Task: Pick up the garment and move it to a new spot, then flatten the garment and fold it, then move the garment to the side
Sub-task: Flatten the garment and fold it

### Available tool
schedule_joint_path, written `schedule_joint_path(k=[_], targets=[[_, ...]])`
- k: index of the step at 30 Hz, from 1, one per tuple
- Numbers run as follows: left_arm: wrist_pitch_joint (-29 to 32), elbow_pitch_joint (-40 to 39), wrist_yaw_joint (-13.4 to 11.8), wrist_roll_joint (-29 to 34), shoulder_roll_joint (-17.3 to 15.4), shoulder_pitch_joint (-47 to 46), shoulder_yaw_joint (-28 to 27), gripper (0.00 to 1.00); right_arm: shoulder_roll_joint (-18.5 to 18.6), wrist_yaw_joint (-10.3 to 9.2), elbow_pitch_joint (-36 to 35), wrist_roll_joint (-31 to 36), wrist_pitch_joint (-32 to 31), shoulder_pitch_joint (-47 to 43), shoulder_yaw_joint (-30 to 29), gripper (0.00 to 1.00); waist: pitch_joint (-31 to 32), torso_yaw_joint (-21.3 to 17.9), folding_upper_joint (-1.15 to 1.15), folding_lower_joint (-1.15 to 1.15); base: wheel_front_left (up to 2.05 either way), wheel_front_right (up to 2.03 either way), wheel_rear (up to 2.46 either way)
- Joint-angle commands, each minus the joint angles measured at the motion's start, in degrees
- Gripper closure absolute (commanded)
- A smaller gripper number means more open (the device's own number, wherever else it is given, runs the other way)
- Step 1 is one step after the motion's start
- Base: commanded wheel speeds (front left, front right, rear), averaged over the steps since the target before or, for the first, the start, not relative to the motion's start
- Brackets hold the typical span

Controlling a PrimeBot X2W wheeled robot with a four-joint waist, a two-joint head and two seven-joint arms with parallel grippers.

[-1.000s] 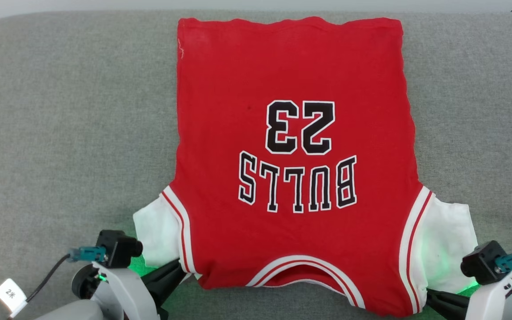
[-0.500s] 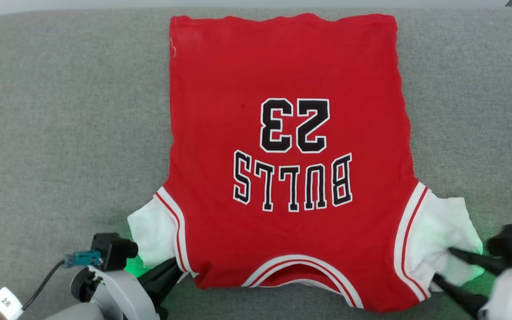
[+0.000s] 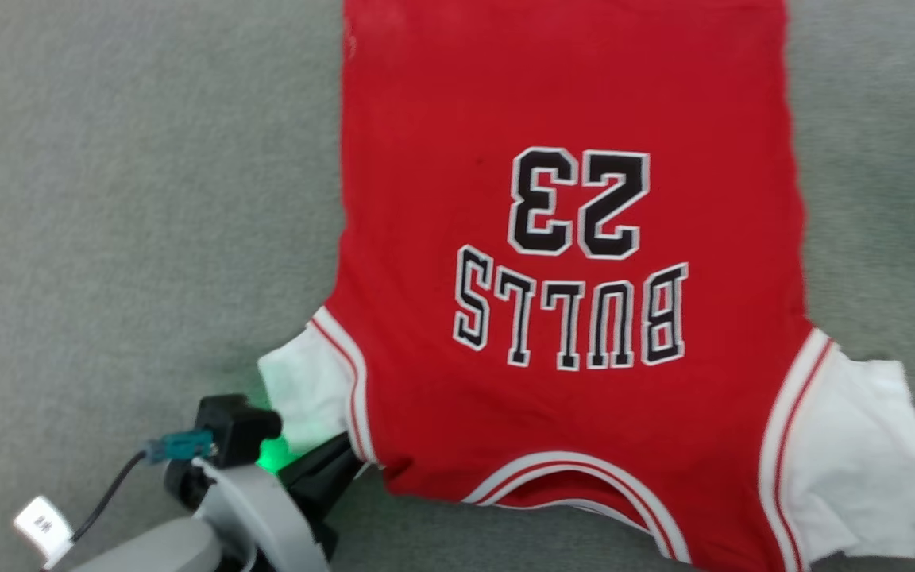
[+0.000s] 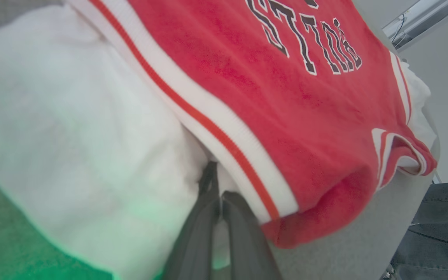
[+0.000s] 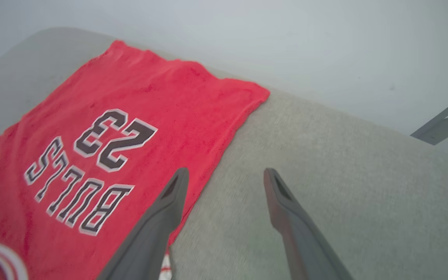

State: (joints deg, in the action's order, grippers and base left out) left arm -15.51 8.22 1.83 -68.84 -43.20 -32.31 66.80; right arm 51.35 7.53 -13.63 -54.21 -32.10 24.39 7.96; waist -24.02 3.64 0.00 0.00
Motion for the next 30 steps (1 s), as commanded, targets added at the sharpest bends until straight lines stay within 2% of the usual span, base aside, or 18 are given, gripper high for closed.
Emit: schedule_joint_path(k=[1, 6, 12, 19, 25, 26, 27, 28, 29, 30], targets=[[0.76, 1.46, 0.38, 0.75, 3.34, -1.57, 0.48, 1.0, -2.94, -0.09, 4.97, 2.07, -2.44, 7.17, 0.98, 0.0, -3.36, 3.81, 0.0, 0.0, 0.0, 0.0, 0.0], [0.74, 2.66, 1.75, 2.37, 5.77, -3.69, 0.25, 1.0, -10.15, -0.09, 22.0, 8.92, -11.32, 26.19, 5.04, 0.0, -6.83, 8.16, 0.0, 0.0, 0.0, 0.0, 0.0], [0.95, 4.54, 2.9, 3.42, 8.41, -4.62, 0.7, 1.0, -14.73, -0.09, 38.87, 16.67, -21.98, 41.74, 8.42, 0.0, -10.6, 12.26, 0.0, 0.0, 0.0, 0.0, 0.0], [1.23, 7.13, 3.69, 4.39, 10.29, -4.51, -0.01, 1.0, -17.55, -0.09, 51.21, 23.88, -26.13, 49.31, 9.09, 0.0, -12.93, 14.32, 0.0, 0.0, 0.0, 0.0, 0.0], [1.36, 8.88, 4.1, 5.11, 11.57, -5.17, -0.84, 1.0, -19.9, -0.08, 56.53, 26.66, -28.06, 50.18, 10.2, 0.0, -13.61, 14.37, 0.0, 0.0, 0.0, 0.0, 0.0], [1.39, 9.02, 4.15, 5.29, 11.72, -5.31, -1.04, 1.0, -20.37, -0.07, 56.86, 26.56, -27.91, 50.29, 10.33, 0.12, -13.61, 14.32, 0.0, 0.0, 0.0, 0.0, 0.0], [1.39, 9.1, 4.26, 5.3, 11.85, -5.34, -1.34, 1.0, -20.73, -0.06, 57.16, 26.48, -27.81, 50.42, 10.51, 0.58, -13.56, 14.22, 0.0, 0.0, 0.0, 0.0, 0.0], [1.39, 9.21, 4.32, 5.36, 11.93, -5.27, -1.68, 1.0, -21.02, -0.04, 57.33, 26.28, -27.84, 50.4, 10.81, 0.78, -13.4, 14.07, 0.0, 0.0, 0.0, 0.0, 0.0], [1.39, 9.21, 4.32, 5.36, 11.93, -5.27, -1.68, 1.0, -21.02, -0.04, 57.33, 26.28, -27.84, 50.4, 10.81, 0.78, -13.4, 14.07, 0.0, 0.0, 0.0, 0.0, 0.0], [1.39, 9.29, 4.34, 5.55, 11.94, -5.17, -2.12, 1.0, -21.1, -0.04, 57.41, 26.04, -27.7, 50.3, 11.12, 1.0, -13.13, 13.92, 0.0, 0.0, 0.0, 0.0, 0.0]])
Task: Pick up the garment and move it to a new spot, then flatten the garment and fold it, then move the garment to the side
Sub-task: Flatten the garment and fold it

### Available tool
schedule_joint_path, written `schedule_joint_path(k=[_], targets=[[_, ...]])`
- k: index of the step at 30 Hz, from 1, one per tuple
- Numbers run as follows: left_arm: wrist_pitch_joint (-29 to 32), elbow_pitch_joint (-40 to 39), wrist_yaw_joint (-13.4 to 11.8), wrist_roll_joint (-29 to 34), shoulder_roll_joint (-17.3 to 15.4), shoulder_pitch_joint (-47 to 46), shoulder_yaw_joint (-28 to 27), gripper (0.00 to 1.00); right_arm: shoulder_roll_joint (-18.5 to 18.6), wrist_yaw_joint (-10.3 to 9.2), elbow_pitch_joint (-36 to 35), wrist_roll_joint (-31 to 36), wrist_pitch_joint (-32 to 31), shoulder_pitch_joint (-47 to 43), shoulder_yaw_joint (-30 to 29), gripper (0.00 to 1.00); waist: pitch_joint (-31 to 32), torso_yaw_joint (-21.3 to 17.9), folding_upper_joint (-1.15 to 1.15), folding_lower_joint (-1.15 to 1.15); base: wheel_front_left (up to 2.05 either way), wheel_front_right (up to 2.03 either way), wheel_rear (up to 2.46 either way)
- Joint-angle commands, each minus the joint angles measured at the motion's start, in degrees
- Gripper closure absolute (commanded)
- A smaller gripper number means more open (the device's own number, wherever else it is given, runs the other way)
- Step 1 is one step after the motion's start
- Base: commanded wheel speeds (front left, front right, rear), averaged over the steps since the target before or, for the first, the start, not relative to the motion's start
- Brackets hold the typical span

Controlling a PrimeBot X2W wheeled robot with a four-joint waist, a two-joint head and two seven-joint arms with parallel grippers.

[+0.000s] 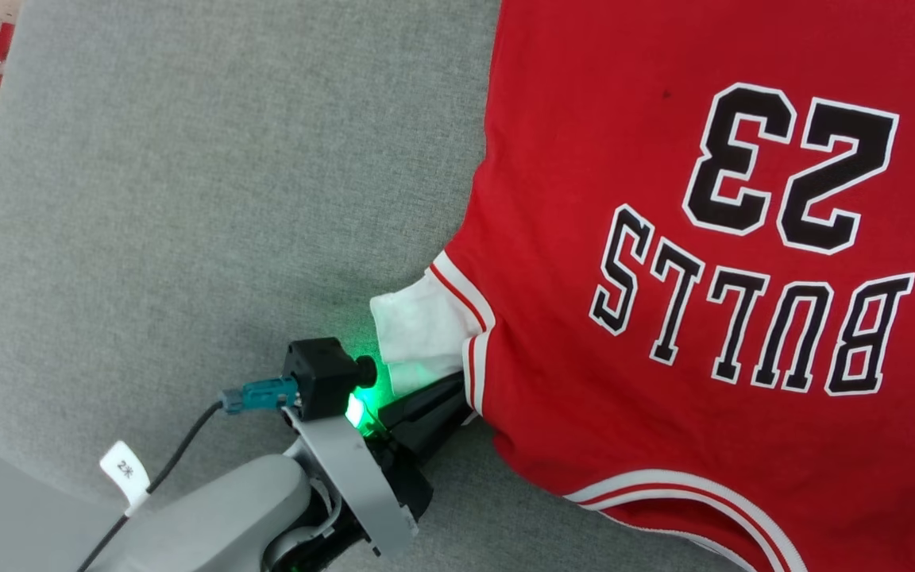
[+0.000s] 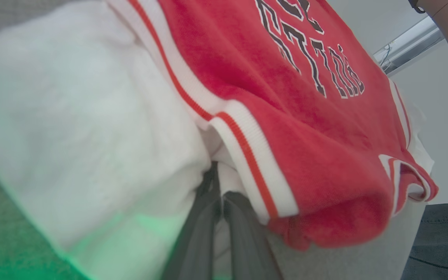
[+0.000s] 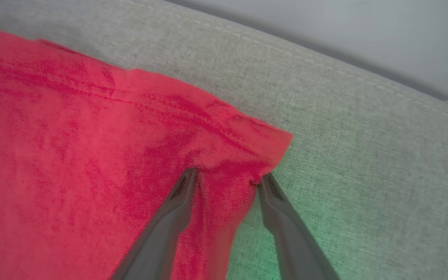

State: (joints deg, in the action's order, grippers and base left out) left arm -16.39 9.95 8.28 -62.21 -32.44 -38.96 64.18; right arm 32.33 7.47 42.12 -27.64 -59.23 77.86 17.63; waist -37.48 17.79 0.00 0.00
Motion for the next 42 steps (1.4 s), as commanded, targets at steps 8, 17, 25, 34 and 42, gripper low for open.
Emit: schedule_joint_path(k=[8, 17, 25, 34, 42], targets=[[1.95, 6.76, -1.83, 0.71, -0.03, 3.94, -4.93, 1.0, 0.11, -0.01, 0.46, -4.15, 4.17, -4.79, 1.84, 1.0, 5.67, -2.07, 0.0, 0.0, 0.0, 0.0, 0.0], [1.4, 3.31, -2.33, 4.06, -1.4, 10.42, -11.4, 1.0, 10.51, -0.01, -18.57, -19.98, 6.7, -21.76, 6.69, 1.0, 13.48, -6.72, 0.0, 0.0, 0.0, 0.0, 0.0], [1.28, 0.86, -3.85, 4.39, -3.88, 13.65, -14.34, 1.0, 19.69, -0.01, -37.65, -29.01, 8.21, -46.69, 2.39, 1.0, 15.96, -10.99, 0.0, 0.0, 0.0, 0.0, 0.0], [1.33, 0.27, -5.23, 4.53, -5.23, 13.76, -15.36, 1.0, 16.69, -0.01, -50.62, -27.55, 9.75, -71.88, -3.08, 1.0, 16.55, -13.36, 0.0, 0.0, 0.0, 0.0, 0.0], [1.31, 1.19, -5.66, 4.8, -5.11, 13.59, -15.48, 1.0, 9.19, -0.01, -54.39, -22.53, 8.75, -82.24, -0.51, 1.0, 16.89, -14.29, 0.0, 0.0, 0.0, 0.0, 0.0]])
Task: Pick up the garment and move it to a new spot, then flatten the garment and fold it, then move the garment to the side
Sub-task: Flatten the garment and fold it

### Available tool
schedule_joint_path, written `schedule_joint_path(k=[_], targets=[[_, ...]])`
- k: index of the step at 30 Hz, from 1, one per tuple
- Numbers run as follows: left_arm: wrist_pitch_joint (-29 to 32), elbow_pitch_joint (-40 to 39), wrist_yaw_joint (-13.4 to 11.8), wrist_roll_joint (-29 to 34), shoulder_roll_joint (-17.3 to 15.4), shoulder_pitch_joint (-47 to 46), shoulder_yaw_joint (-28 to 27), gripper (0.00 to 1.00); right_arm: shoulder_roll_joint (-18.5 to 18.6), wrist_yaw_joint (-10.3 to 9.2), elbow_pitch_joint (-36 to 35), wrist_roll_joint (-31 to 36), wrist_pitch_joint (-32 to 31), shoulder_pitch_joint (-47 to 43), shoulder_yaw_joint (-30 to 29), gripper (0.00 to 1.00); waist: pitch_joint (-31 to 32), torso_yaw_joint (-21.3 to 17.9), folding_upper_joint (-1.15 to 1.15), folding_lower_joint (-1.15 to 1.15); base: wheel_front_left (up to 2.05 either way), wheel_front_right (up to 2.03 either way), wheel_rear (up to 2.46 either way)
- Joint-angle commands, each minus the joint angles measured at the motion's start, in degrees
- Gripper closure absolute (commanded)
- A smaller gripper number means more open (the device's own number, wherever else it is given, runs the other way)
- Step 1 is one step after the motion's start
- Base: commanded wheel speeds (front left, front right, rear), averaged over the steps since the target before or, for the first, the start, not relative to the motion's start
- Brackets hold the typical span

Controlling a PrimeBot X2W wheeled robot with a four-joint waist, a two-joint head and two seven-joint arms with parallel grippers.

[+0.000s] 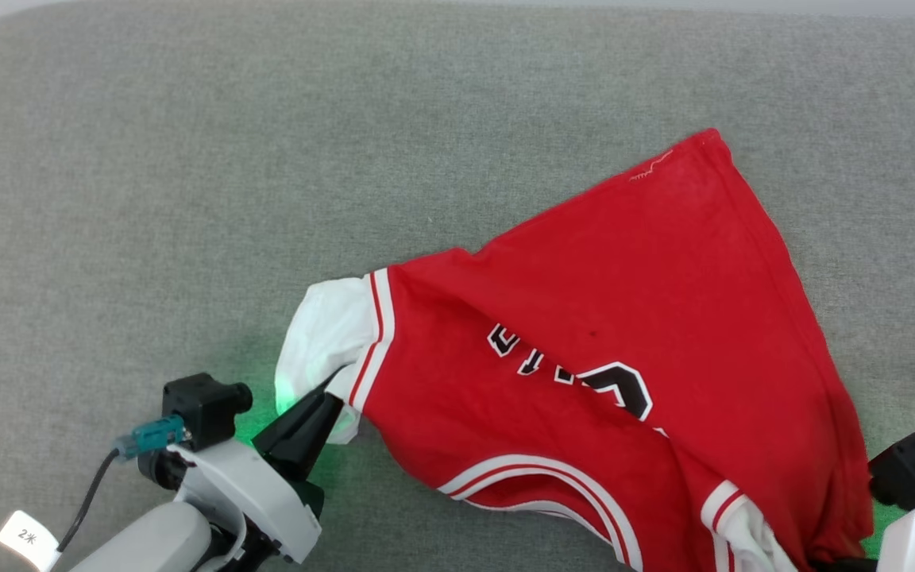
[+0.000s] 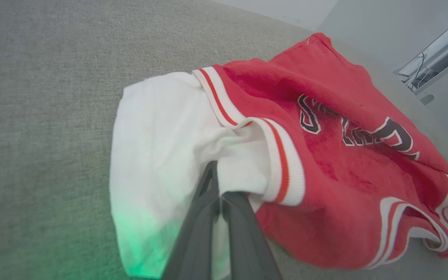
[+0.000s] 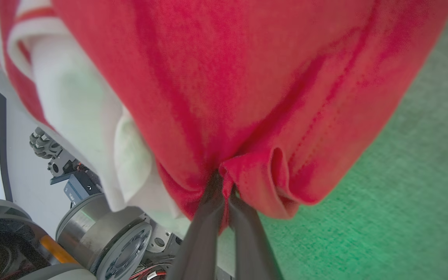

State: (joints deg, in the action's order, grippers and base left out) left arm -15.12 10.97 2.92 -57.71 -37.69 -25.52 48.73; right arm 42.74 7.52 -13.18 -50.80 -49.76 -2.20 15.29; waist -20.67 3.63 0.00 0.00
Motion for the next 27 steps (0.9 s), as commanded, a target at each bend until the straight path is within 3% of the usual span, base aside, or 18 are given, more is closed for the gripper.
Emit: schedule_joint_path(k=[1, 3, 4, 5, 6, 15, 20, 23, 27], targets=[[0.05, 0.33, -0.26, 0.27, 0.16, 0.18, -0.06, 1.0, -1.9, -0.07, 0.84, 0.98, -0.6, -2.34, 2.04, 1.0, 0.11, -0.22, 0.0, 0.0, 0.0, 0.0, 0.0], [0.04, 0.67, -0.25, 0.32, 0.18, 0.2, -0.13, 1.0, -2.61, -0.07, 0.53, 1.79, 0.24, -1.97, 1.98, 1.0, 0.14, -0.41, 0.0, 0.0, 0.0, 0.0, 0.0], [0.04, 0.83, -0.25, 0.39, 0.2, 0.18, -0.15, 1.0, -2.84, -0.07, 0.27, 2.47, 1.09, -1.43, 1.5, 0.83, 0.16, -0.47, 0.0, 0.0, 0.0, 0.0, 0.0], [0.04, 0.98, -0.27, 0.4, 0.21, 0.19, -0.13, 1.0, -2.91, -0.08, -0.1, 2.9, 1.81, -0.96, 0.91, 0.55, 0.18, -0.53, 0.0, 0.0, 0.0, 0.0, 0.0], [0.04, 1.15, -0.25, 0.48, 0.26, 0.23, -0.07, 1.0, -2.72, -0.08, -0.48, 3.22, 2.33, -0.73, 0.25, 0.0, 0.24, -0.57, 0.0, 0.0, 0.0, 0.0, 0.0], [0.02, 1.91, 0.1, 1.34, 1.45, 1.26, -0.17, 1.0, 1.53, -0.08, -8.68, 1.75, 1.83, -2.63, -13.37, 0.0, 0.51, 0.47, 0.0, 0.0, 0.0, 0.0, 0.0], [0.01, 2.23, 0.44, 2.75, 3.12, -0.22, -0.15, 1.0, 2.37, -0.08, -11.92, 2.21, 1.52, 4.01, -20.43, 0.0, -1.01, 2.15, 0.0, 0.0, 0.0, 0.0, 0.0], [0.01, 2.65, 0.7, 3.78, 4.44, -1.42, -0.05, 1.0, 1.18, -0.08, -9.97, 4.33, 3.37, 12.53, -19.32, 0.0, -2.56, 3.39, 0.0, 0.0, 0.0, 0.0, 0.0], [0.01, 3.38, 1.38, 4.99, 5.91, -3.08, -0.33, 1.0, -0.85, -0.08, -3.02, 8.06, 5.22, 26.06, -12.74, 0.0, -4.9, 4.9, 0.0, 0.0, 0.0, 0.0, 0.0]])
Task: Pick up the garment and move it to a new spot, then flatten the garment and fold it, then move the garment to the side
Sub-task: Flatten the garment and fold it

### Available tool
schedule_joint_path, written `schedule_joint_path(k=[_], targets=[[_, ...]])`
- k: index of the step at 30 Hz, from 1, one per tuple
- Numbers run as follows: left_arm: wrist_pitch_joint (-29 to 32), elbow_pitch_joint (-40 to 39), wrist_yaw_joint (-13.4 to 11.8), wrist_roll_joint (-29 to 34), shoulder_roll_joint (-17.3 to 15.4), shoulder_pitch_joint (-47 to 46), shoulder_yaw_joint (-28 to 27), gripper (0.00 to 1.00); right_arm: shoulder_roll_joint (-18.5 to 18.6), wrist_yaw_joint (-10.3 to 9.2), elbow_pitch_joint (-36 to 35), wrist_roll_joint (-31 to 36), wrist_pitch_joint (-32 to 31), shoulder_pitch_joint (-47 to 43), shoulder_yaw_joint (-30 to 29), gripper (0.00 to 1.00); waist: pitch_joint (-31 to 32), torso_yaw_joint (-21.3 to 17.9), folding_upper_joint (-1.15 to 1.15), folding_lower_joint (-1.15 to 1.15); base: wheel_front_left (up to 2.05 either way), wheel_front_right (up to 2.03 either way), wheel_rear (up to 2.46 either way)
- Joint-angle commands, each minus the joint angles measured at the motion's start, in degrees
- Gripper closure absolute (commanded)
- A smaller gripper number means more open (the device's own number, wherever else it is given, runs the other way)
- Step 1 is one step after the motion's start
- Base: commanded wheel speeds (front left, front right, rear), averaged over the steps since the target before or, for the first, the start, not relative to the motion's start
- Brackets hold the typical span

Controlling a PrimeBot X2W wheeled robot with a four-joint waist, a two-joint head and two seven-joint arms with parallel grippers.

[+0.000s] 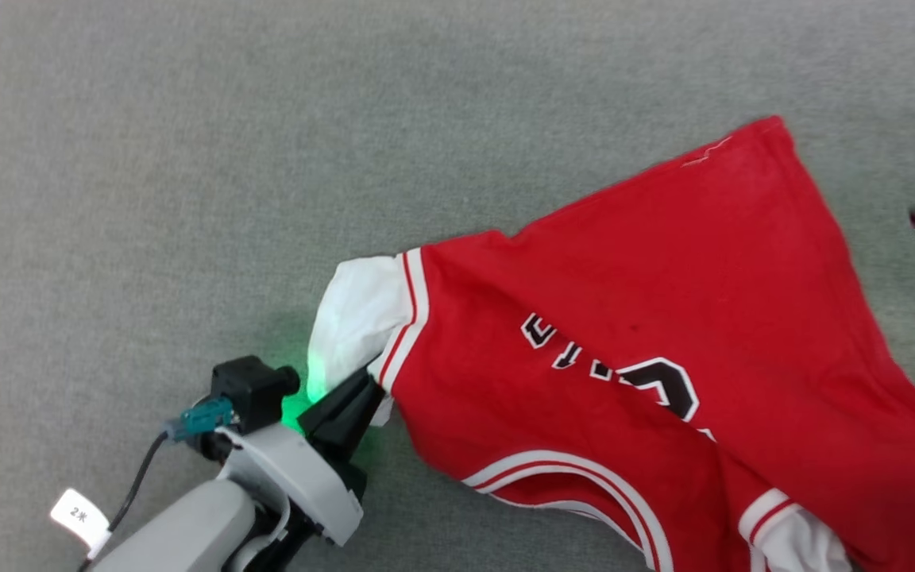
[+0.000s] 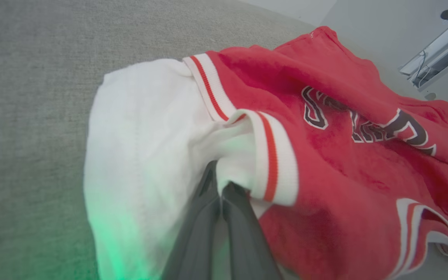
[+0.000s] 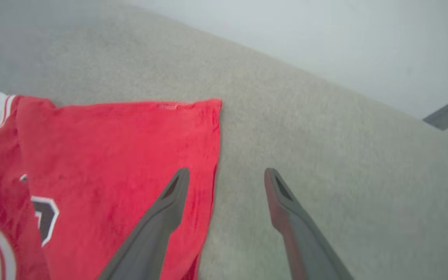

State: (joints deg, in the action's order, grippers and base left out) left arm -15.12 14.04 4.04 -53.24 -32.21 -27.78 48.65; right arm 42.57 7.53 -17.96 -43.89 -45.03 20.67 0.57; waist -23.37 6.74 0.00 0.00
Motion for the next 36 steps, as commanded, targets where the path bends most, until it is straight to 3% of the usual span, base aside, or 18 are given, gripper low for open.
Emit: schedule_joint_path(k=[1, 7, 18, 19, 21, 27, 36], targets=[[0.01, 0.54, 0.4, 0.68, 0.82, -1.16, -0.23, 1.0, -1.01, -0.09, 4.26, 1.91, 0.85, 6.41, 3.97, 0.0, -2.77, 2.18, 0.0, 0.0, 0.0, 0.0, 0.0], [0.09, 2.03, 1.26, 1.99, 3.13, -2.63, -0.54, 1.0, -3.81, -0.09, 19.8, 4.77, 1.45, 22.2, 15.47, 0.0, -5.66, 4.28, 0.0, 0.0, 0.0, 0.0, 0.0], [0.41, 4.82, 2.29, 3.47, 5.69, -2.5, -2.15, 1.0, -2.64, -0.08, 33.19, 2.78, 0.27, 31.76, 32.72, 0.0, -7.25, 6.46, 0.0, 0.0, 0.0, 0.0, 0.0], [0.41, 5.04, 2.35, 3.55, 5.8, -2.28, -2.39, 1.0, -2.51, -0.08, 33.91, 2.13, 0.22, 32.14, 33.82, 0.51, -7.17, 6.5, 0.0, 0.0, 0.0, 0.0, 0.0], [0.42, 5.5, 2.61, 3.65, 5.76, -2.0, -2.87, 1.0, -2.37, -0.08, 35.03, 0.92, 0.76, 32.92, 35.29, 1.0, -6.89, 6.49, 0.0, 0.0, 0.0, 0.0, 0.0], [1.13, 6.69, 3.06, 2.04, 3.69, -6.66, -3.0, 1.0, -0.56, -0.1, 38.29, -0.56, 6.74, 37.55, 33.47, 1.0, -5.85, 6.14, 0.0, 0.0, 0.0, 0.0, 0.0], [6.49, 7.14, 3.32, -5.54, 3.71, -29.72, -3.45, 1.0, -2.95, -0.09, 49.7, 2.75, 16.62, 46.82, 21.66, 1.0, -7.52, 2.93, 0.0, 0.0, 0.0, 0.0, 0.0]])
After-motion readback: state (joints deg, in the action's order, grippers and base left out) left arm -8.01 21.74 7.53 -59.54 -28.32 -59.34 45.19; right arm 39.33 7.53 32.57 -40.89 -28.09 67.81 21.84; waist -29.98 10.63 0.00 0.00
